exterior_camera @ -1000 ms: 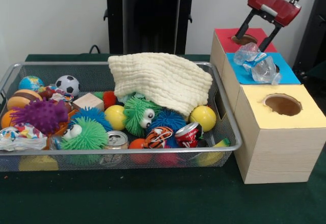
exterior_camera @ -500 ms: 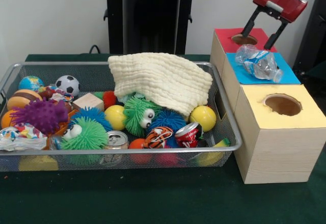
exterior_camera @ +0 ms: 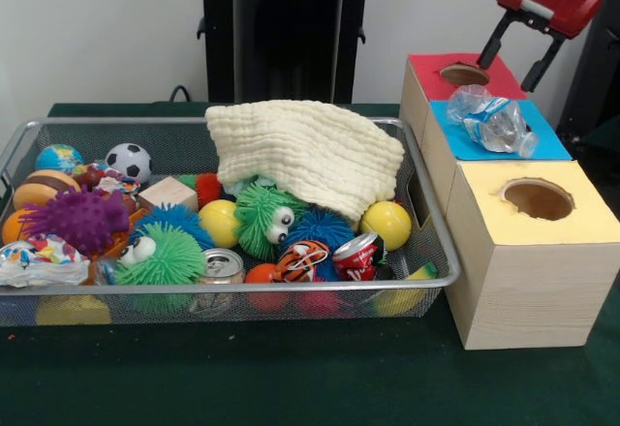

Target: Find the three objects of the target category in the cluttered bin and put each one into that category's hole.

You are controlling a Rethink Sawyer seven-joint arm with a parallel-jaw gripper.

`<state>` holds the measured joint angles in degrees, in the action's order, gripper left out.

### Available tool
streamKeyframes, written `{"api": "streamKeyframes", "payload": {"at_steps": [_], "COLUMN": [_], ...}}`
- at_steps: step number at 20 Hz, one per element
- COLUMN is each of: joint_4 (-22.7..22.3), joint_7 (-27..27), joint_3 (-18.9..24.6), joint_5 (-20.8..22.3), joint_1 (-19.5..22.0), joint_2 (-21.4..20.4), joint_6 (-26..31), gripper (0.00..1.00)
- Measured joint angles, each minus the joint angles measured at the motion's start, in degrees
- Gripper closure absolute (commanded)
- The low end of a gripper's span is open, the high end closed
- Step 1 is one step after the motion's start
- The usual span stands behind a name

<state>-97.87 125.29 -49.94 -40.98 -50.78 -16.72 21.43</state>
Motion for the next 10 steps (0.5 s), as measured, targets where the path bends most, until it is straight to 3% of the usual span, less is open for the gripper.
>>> {"api": "streamKeyframes", "payload": {"at_steps": [10], "joint_4": [-0.1], "joint_7": [0.7], "joint_3": [-0.7], "joint_5": [0.2], "joint_1": [-0.2], "joint_2": [-1.5], "joint_6": [2.6], "gripper": [0.0]}}
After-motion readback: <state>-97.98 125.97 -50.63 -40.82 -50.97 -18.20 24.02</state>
